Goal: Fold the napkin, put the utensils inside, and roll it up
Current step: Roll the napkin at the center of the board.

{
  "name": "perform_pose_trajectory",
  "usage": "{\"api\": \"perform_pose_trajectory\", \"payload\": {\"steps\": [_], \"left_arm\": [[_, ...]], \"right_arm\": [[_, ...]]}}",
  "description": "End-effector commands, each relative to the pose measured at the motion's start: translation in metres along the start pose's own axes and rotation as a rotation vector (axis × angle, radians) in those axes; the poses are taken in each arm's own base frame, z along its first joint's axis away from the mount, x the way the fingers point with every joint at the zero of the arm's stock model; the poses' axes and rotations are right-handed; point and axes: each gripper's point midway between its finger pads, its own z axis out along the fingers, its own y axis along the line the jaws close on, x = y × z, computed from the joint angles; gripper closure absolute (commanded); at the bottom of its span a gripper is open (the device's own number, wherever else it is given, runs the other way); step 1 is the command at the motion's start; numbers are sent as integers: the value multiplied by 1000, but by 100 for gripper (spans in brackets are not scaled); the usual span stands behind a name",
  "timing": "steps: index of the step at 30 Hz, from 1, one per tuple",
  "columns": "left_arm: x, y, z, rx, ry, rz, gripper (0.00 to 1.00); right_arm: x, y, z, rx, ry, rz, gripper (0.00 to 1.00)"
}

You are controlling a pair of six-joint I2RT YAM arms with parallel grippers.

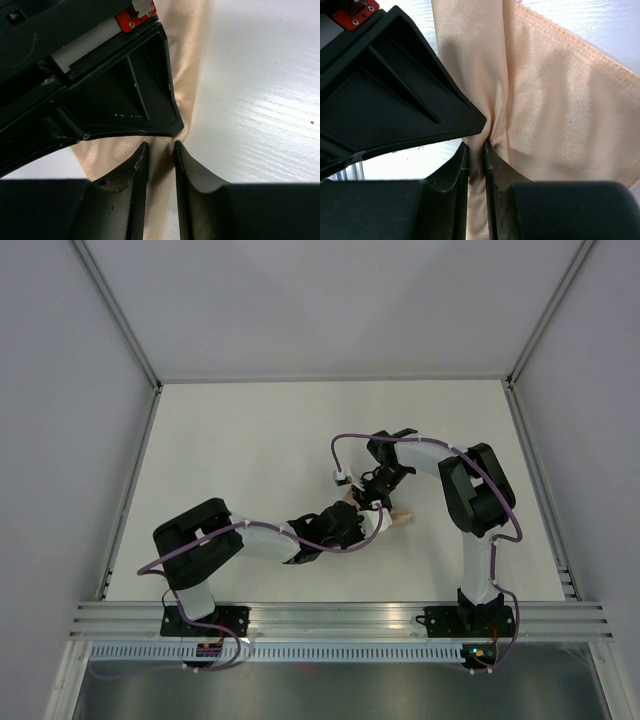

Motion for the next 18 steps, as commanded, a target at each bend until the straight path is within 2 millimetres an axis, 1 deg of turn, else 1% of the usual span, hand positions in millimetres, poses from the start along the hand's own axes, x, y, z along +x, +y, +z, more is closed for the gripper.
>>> {"api": "perform_pose_trajectory", "payload": {"steps": [1, 2, 3, 4, 5, 6, 7, 8, 9, 10, 11, 12, 13, 16, 17, 18], "left_arm": [[2, -10, 9, 68, 7, 23, 81], [2, -10, 9, 72, 8, 15, 85], [5, -13, 9, 89, 12, 13, 87], [6, -14, 9, 101, 16, 10, 90], [7, -14, 9, 103, 20, 1, 92], [8, -17, 9, 132, 17, -10, 95], [10, -18, 8, 142, 21, -19, 96], [12, -17, 8, 150, 24, -35, 97], [13, -20, 8, 173, 25, -46, 98], [15, -21, 8, 187, 30, -65, 98], [16, -19, 7, 194, 30, -79, 98], [16, -23, 7, 221, 29, -90, 98], [16, -23, 7, 229, 32, -102, 98], [20, -27, 7, 267, 48, -120, 98], [21, -25, 8, 271, 50, -133, 98], [20, -27, 7, 289, 53, -142, 98]], "right_arm": [[36, -18, 15, 24, 121, 14, 89], [33, -18, 12, 25, 110, 17, 87], [28, -17, 9, 24, 89, 17, 80], [25, -16, 6, 23, 75, 19, 78], [20, -16, -1, 34, 53, 18, 74], [14, -14, -6, 32, 37, 18, 69], [6, -12, -13, 36, 4, 12, 66], [0, -11, -21, 42, -19, 20, 64], [-5, -11, -27, 48, -40, 19, 62], [-14, -7, -36, 54, -77, 11, 60], [-18, -7, -44, 66, -102, 15, 59], [-22, -6, -49, 72, -123, 22, 58], [-29, -4, -58, 89, -150, 14, 55], [-39, -2, -76, 127, -217, 23, 54], [-41, -6, -83, 153, -241, 24, 54], [-40, -5, -85, 160, -258, 44, 54]]}}
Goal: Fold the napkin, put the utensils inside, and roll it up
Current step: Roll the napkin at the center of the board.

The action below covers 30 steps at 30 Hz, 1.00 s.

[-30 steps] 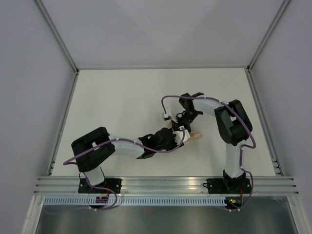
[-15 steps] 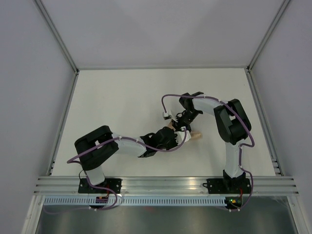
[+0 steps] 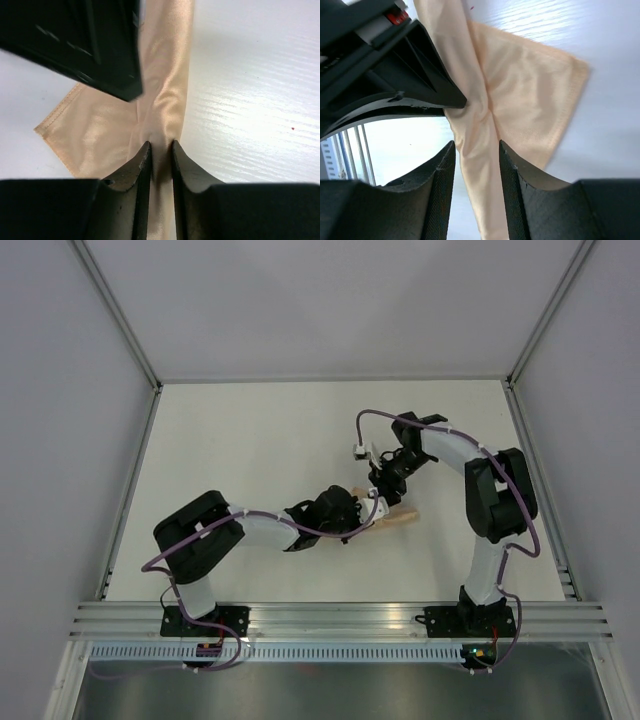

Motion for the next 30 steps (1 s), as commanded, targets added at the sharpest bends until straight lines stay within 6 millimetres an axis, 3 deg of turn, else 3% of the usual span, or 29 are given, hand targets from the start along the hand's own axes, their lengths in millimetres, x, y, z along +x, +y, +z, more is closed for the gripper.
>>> {"api": "perform_pose_trajectory", "payload": {"steps": [1, 7, 8, 9, 11, 13, 14, 15, 19, 21, 25, 30], "left_arm": [[30, -26, 2, 141, 104, -103, 98], [36, -20, -4, 225, 147, -249, 98], [35, -15, -5, 239, 140, -275, 98], [36, -16, -6, 254, 148, -294, 98], [37, -13, -6, 276, 154, -336, 98], [44, -16, -6, 301, 186, -367, 98], [39, -15, -6, 320, 179, -378, 98], [39, -15, -5, 328, 184, -389, 98], [44, -17, -6, 371, 238, -436, 98], [45, -17, -7, 384, 252, -458, 98], [48, -16, -6, 418, 280, -513, 98], [56, -21, -4, 457, 341, -565, 98]], "right_arm": [[-39, 6, -33, 73, -154, -57, 54], [-41, -4, -73, 290, -286, -80, 53], [-33, -10, -76, 335, -303, -84, 53], [-35, -7, -88, 398, -313, -118, 53], [-25, -6, -87, 459, -330, -153, 52], [-31, 3, -101, 552, -365, -257, 51], [-17, 7, -90, 552, -356, -254, 50], [-19, 15, -96, 591, -369, -304, 49], [2, 22, -82, 655, -339, -387, 46], [5, 24, -77, 687, -315, -424, 46], [11, 30, -43, 709, -247, -518, 46], [14, 28, -18, 750, -186, -594, 45]]}}
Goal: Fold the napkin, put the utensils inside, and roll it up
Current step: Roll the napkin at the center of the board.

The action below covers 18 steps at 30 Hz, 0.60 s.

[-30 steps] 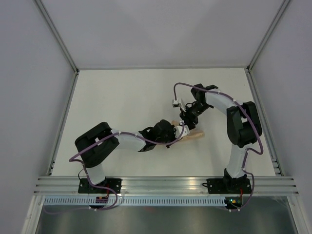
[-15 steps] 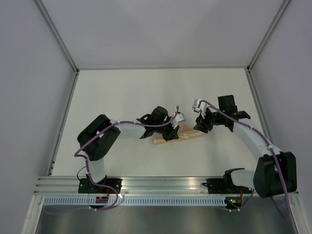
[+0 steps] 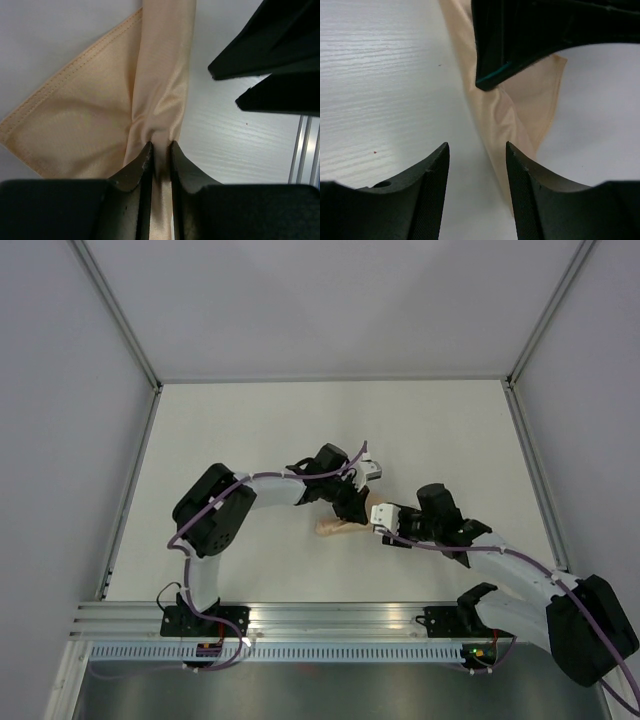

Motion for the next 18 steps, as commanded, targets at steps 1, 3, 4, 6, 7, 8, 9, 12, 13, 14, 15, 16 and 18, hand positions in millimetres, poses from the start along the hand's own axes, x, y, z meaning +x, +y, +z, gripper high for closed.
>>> {"api": "perform_pose_trajectory", "payload": {"steps": [1, 3, 4, 6, 7, 8, 9, 12, 13, 14, 15, 16, 18], "left_arm": [[63, -9, 7, 47, 209, -194, 98], [67, -10, 9, 65, 231, -219, 98], [68, -11, 9, 74, 237, -221, 98], [68, -13, 10, 91, 245, -236, 98], [70, -13, 11, 98, 250, -242, 98], [69, -13, 11, 101, 248, -242, 98], [70, -13, 11, 106, 251, -251, 98], [71, -14, 13, 120, 258, -262, 98], [72, -14, 12, 122, 262, -265, 98], [71, -13, 13, 121, 264, -267, 98], [72, -13, 13, 125, 265, -267, 98], [73, -13, 13, 125, 269, -271, 98], [73, -14, 13, 136, 273, -275, 98]], "right_arm": [[-13, -24, 9, 138, -19, -138, 45], [-8, -23, 12, 155, 1, -160, 44], [-10, -20, 15, 160, -6, -182, 44], [-12, -17, 18, 162, -2, -216, 43], [-11, -14, 20, 155, 3, -222, 43], [-11, -12, 21, 147, 5, -227, 43], [-10, -9, 24, 134, 13, -228, 43], [-7, -2, 32, 103, 33, -242, 43], [-7, -1, 33, 96, 34, -246, 43], [-7, 0, 34, 92, 37, -247, 43], [-4, 3, 36, 79, 45, -244, 43], [-4, 4, 37, 71, 50, -243, 43], [1, 7, 40, 49, 70, -235, 44]]}}
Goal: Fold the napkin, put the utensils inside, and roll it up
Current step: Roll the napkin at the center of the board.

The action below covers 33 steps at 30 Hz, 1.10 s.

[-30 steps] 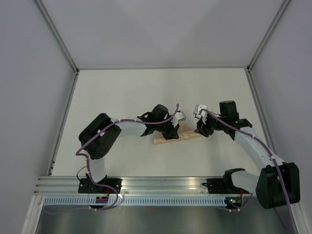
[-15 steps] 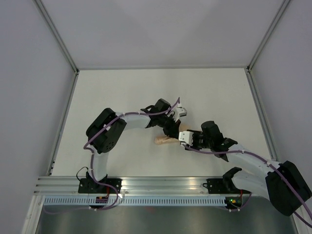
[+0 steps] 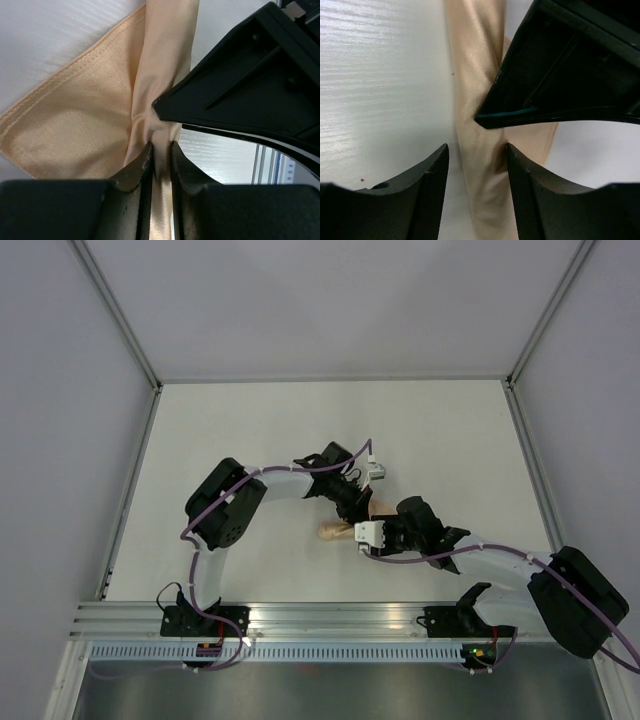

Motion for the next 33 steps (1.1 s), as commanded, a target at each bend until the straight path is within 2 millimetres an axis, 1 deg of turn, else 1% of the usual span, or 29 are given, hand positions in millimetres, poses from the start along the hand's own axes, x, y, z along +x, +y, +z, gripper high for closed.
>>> {"api": "perform_pose_trajectory", "payload": {"steps": [1, 3, 4, 6, 7, 8, 9, 10, 11, 13, 14, 15, 17, 18, 19, 20, 21, 22, 23, 24, 25, 26, 27, 28, 29, 30, 31, 32, 33], "left_arm": [[64, 11, 7, -37, 182, -175, 98], [65, 10, 8, -33, 187, -179, 97], [65, 11, 7, -35, 187, -178, 97], [64, 11, 7, -30, 187, -182, 95], [64, 11, 7, -33, 188, -180, 93], [64, 12, 6, -34, 187, -186, 91], [64, 14, 5, -43, 185, -189, 86], [63, 14, 4, -47, 183, -194, 83], [62, 14, 4, -51, 178, -208, 78], [53, 21, -2, -92, 134, -206, 67], [49, 23, -4, -102, 110, -214, 64], [40, 30, -9, -134, 65, -235, 58], [26, 28, -19, -145, -1, -255, 57], [20, 32, -26, -164, -33, -267, 55], [15, 36, -30, -185, -71, -262, 51], [3, 32, -39, -193, -114, -269, 51], [-3, 35, -45, -209, -147, -276, 50], [-2, 40, -50, -242, -170, -288, 49], [-18, 37, -61, -255, -236, -276, 49], [-22, 41, -69, -280, -268, -288, 49], [-20, 48, -75, -339, -290, -305, 49], [-34, 46, -87, -362, -351, -294, 49], [-29, 48, -92, -393, -368, -303, 49], [-37, 55, -102, -457, -424, -292, 49], [-39, 55, -107, -481, -450, -283, 49], [-38, 53, -119, -532, -488, -270, 49], [-38, 52, -124, -549, -510, -260, 49], [-46, 49, -132, -564, -559, -228, 49], [-41, 45, -141, -595, -586, -211, 49]], "right_arm": [[-5, -12, 4, 20, 6, -24, 46], [0, -10, 7, 0, 28, -14, 50], [-1, -9, 8, -7, 31, -5, 52], [1, -6, 9, -23, 39, 8, 63], [2, -4, 10, -33, 45, 21, 75], [3, -3, 10, -37, 50, 26, 80], [4, -1, 10, -45, 57, 31, 85], [4, -2, 9, -47, 59, 36, 90], [5, -1, 9, -51, 60, 38, 93], [4, 3, 7, -84, 60, 55, 98], [4, 3, 7, -97, 55, 67, 99], [5, 1, 5, -110, 62, 86, 99], [3, 4, 5, -154, 43, 110, 100], [5, 0, 3, -163, 49, 132, 100], [5, 0, 2, -178, 46, 144, 100], [6, 4, 4, -211, 38, 152, 100], [7, 1, 1, -228, 39, 175, 100], [10, 2, 2, -254, 44, 192, 100], [7, 4, 2, -282, 25, 198, 100], [8, -1, -1, -296, 30, 219, 100], [8, -2, -1, -313, 30, 228, 99], [9, -2, 0, -348, 32, 256, 99], [9, -3, 1, -367, 34, 254, 100], [14, 3, 4, -405, 49, 274, 100], [15, 8, 3, -444, 59, 294, 99], [12, 1, 5, -449, 52, 286, 100], [15, 7, 8, -491, 60, 302, 99], [11, 6, 7, -524, 61, 316, 99], [9, 7, 7, -553, 44, 325, 100]]}}
